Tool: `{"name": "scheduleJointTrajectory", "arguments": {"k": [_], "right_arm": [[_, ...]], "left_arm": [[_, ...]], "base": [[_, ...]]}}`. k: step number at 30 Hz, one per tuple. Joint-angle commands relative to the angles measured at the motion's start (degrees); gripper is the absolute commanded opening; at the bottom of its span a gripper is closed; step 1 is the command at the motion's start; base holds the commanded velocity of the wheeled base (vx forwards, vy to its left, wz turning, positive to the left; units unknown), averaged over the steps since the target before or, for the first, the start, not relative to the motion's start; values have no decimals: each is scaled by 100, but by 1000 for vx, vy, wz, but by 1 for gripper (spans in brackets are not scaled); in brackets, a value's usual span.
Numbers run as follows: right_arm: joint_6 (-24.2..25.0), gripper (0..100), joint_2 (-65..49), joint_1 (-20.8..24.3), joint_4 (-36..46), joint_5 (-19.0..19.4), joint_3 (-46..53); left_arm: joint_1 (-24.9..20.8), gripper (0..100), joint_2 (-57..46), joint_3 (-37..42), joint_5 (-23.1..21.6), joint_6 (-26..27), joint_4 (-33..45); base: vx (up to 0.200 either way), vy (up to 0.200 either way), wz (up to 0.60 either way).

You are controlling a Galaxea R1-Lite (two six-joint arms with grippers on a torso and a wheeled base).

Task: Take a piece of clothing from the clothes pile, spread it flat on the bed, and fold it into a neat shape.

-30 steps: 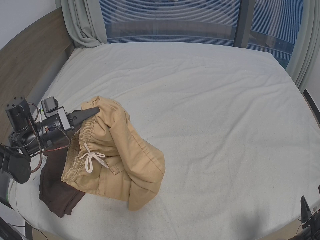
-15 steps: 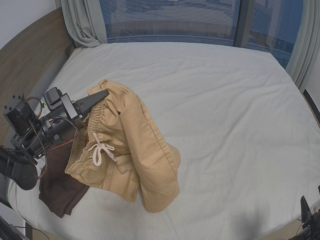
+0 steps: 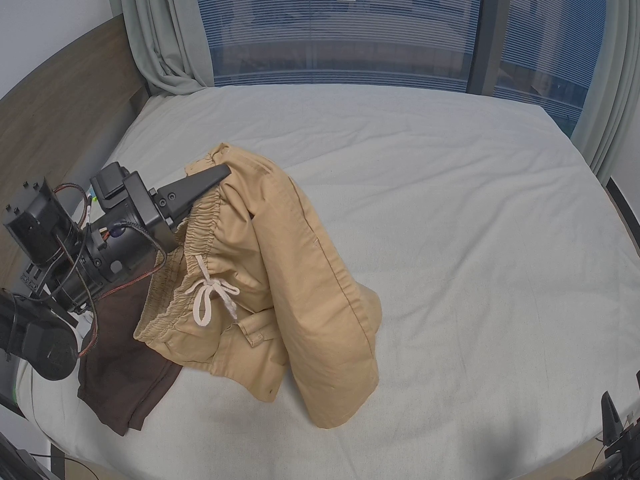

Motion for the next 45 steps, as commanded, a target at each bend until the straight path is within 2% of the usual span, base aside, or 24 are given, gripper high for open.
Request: {"name": "scheduleJointTrajectory", "arguments": {"k": [1,10,15,37,41,45], "right_arm": [[1,100,-57,5,-2,1,101],[1,100,-57,5,-2,1,101],[1,100,-57,5,-2,1,101],[1,100,-57,5,-2,1,101],[-8,100,-57,5,-2,1,101],[1,100,-57,5,-2,1,101]], "left_arm": [[-262,0,-150,-152,8,-149,5],[-947,0,-97,-626,25,-246,84],[-1325,0,96,-960,298,-369,136],[-2529,0,746,-2068,482,-386,514],[-2661,0,702,-2340,588,-536,743],[-2696,0,702,-2542,825,-993,778]], "base": [[0,0,0],[0,0,0],[0,0,0],[0,0,0],[0,0,0],[0,0,0]]}}
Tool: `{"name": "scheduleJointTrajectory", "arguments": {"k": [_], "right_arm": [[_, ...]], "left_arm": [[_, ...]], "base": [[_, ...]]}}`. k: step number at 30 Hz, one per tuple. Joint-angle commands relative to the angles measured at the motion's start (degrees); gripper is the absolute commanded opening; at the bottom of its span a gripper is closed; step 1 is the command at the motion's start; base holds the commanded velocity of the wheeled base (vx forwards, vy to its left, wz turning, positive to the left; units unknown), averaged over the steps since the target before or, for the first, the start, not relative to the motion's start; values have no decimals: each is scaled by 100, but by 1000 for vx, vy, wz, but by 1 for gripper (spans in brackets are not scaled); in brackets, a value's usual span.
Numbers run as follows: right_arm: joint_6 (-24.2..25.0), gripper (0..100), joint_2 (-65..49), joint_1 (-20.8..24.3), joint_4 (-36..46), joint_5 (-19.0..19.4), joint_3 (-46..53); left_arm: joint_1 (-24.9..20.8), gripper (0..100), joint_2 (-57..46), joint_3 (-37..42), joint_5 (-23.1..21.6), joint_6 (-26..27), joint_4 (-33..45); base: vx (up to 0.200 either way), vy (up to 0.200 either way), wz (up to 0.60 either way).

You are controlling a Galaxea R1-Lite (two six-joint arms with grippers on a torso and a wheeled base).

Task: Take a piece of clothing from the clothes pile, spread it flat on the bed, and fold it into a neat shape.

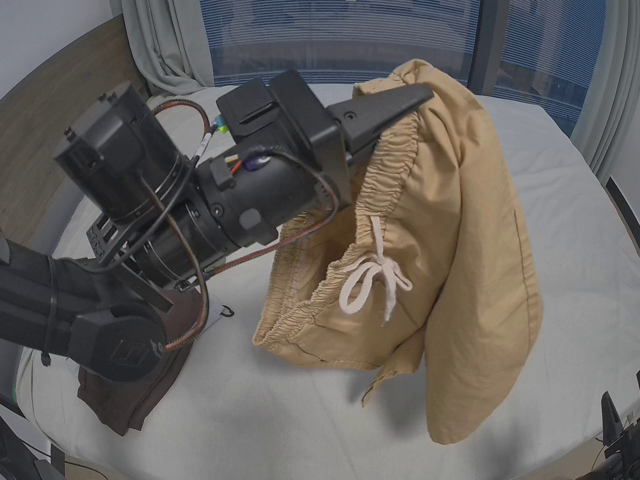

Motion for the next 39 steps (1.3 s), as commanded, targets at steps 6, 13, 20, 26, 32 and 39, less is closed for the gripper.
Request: {"name": "scheduleJointTrajectory", "arguments": {"k": [6,13,20,26,32,39], "right_arm": [[1,100,-57,0,-2,1,101],[-8,100,-57,0,-2,1,101],[-8,100,-57,0,-2,1,101],[-34,100,-75,0,-2,18,101],[-51,100,-75,9,7,62,101],[-51,100,-84,18,7,106,101]], "left_arm": [[465,0,113,690,369,-101,-54],[913,0,210,1798,421,716,-608],[948,0,183,2475,492,971,-1267],[1177,0,377,2949,465,1156,-1768],[1704,0,473,3125,342,1639,-1777],[2029,0,500,3310,246,1991,-1786]], "base": [[0,0,0],[0,0,0],[0,0,0],[0,0,0],[0,0,0],[0,0,0]]}}
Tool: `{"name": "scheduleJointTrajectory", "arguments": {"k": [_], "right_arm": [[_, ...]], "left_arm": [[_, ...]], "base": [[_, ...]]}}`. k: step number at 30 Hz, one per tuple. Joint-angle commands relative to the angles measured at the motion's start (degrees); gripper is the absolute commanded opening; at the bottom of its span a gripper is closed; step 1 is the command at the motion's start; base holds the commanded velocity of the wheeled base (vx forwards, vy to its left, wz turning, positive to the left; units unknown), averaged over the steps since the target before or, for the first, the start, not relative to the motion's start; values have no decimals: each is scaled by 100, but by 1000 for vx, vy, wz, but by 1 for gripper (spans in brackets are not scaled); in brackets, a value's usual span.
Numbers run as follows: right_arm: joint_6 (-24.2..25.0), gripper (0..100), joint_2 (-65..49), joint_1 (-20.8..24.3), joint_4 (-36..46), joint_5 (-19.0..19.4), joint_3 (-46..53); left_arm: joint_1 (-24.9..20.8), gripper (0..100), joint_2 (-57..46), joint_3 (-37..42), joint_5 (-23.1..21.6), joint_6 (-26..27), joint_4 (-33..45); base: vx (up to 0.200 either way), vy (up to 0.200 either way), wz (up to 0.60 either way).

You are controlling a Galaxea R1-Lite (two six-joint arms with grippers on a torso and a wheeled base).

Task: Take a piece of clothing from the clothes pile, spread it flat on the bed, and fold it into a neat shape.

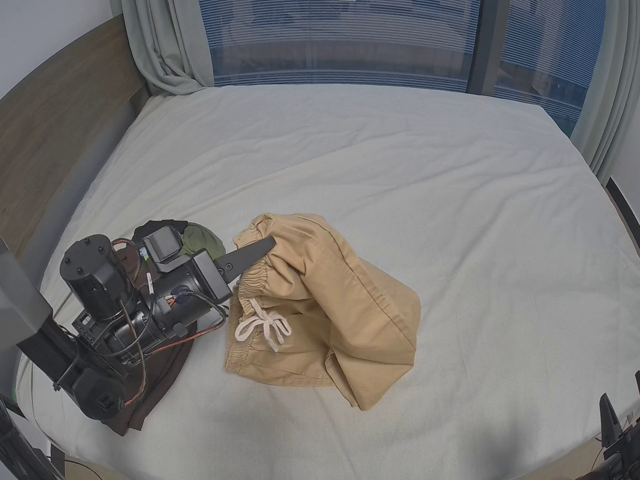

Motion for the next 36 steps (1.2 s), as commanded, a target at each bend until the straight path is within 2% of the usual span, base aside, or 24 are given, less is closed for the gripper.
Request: {"name": "scheduleJointTrajectory", "arguments": {"k": [1,9,23,26,27,29,30,32,33,34,35,36], "right_arm": [[-1,100,-84,-5,0,5,101],[-1,100,-84,-5,-8,5,101],[95,100,-75,-22,-87,-13,101],[60,100,-57,-57,-544,14,-338],[51,100,320,-84,-852,14,-997],[51,100,760,-66,-835,31,-1340],[209,100,1103,22,-773,102,-1507],[842,100,1428,285,-685,198,-1516],[842,100,1428,285,-685,198,-1516],[1422,100,1929,575,-659,278,-1516],[1422,100,1929,575,-659,278,-1516],[1756,100,2368,795,-720,392,-1578]], "left_arm": [[204,0,56,142,-80,87,-7],[547,0,232,195,-370,228,-16],[556,0,302,98,-352,351,-16],[573,0,267,107,-352,334,-16],[591,0,267,89,-352,334,-16],[609,0,258,63,-352,316,-16],[626,0,258,72,-361,325,-16],[635,0,249,63,-352,334,-16],[635,0,249,63,-352,334,-16],[644,0,241,63,-352,334,-16],[644,0,241,63,-352,334,-16],[679,0,241,63,-352,342,-16]], "base": [[0,0,0],[0,0,0],[0,0,0],[0,0,0],[0,0,0],[0,0,0],[0,0,0],[0,0,0],[0,0,0],[0,0,0],[0,0,0],[0,0,0]]}}
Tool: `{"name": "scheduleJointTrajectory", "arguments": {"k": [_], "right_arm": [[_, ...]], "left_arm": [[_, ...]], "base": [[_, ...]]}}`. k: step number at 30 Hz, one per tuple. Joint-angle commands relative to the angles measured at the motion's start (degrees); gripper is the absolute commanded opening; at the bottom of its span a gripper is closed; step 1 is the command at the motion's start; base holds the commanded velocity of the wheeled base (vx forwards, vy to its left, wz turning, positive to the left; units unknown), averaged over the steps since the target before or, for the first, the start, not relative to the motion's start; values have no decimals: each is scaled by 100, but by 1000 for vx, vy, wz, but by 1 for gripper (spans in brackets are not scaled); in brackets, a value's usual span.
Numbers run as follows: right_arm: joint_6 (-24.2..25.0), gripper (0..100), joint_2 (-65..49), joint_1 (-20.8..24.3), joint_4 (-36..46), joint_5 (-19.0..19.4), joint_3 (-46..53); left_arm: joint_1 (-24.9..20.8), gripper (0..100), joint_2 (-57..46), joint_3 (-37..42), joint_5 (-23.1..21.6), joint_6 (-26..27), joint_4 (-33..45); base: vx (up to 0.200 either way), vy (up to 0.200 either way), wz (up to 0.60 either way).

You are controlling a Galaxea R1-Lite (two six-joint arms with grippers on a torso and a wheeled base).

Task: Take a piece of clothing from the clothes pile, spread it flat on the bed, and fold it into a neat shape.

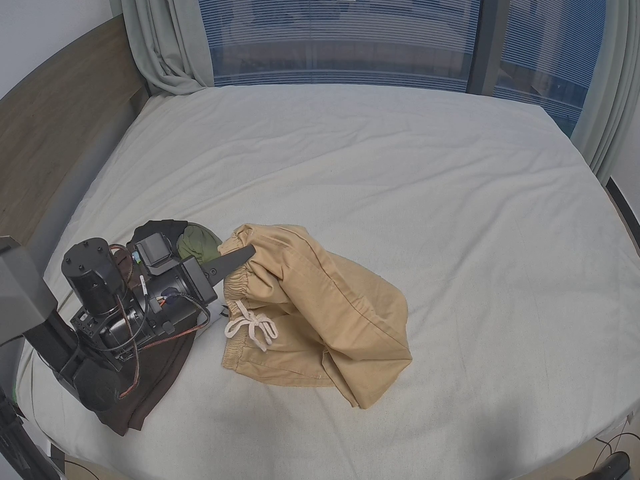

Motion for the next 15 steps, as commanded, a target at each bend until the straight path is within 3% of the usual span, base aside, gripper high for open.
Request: {"name": "scheduleJointTrajectory", "arguments": {"k": [1,5,15], "right_arm": [[1003,100,1610,661,-105,243,-480],[1460,100,2797,995,-377,674,-753],[1548,100,5020,1171,-1810,850,-744]], "left_arm": [[92,0,-27,-26,-8,3,-4],[162,0,-27,-35,1,3,-4],[487,0,-10,-140,-8,3,5]], "base": [[0,0,0],[0,0,0],[0,0,0]]}}
